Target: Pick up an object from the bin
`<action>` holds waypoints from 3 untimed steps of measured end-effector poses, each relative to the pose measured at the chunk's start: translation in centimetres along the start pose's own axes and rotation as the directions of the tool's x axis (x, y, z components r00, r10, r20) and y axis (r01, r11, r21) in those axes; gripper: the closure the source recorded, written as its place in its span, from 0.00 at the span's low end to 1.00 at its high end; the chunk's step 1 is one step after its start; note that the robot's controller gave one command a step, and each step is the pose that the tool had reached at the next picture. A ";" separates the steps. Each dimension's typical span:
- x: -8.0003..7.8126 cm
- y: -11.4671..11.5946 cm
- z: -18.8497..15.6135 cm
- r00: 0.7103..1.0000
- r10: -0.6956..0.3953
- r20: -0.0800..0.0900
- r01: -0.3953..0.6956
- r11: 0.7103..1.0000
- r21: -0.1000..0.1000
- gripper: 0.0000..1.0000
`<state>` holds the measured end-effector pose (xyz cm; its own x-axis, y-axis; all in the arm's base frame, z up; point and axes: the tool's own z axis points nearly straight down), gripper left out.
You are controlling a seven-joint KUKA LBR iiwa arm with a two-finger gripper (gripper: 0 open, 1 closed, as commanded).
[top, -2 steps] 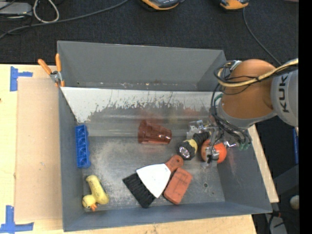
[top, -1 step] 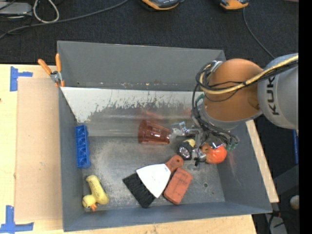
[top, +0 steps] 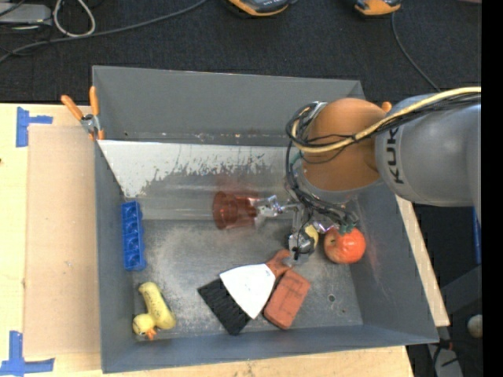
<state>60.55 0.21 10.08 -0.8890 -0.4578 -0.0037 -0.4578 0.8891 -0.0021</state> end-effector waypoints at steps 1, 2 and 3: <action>-0.6 7.1 -0.4 0.988 -0.155 0.016 0.155 0.988 0.005 0.00; 1.1 9.6 2.0 0.958 -0.288 -0.002 0.288 0.958 0.003 0.00; -4.1 14.5 2.8 0.970 -0.241 0.010 0.241 0.970 0.008 0.00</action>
Offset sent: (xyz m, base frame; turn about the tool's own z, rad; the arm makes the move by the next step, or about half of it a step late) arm -0.0663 0.0897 -0.0308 -0.3345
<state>57.57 14.99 7.26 -0.7522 -0.6588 -0.0135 -0.6587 0.7523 -0.0113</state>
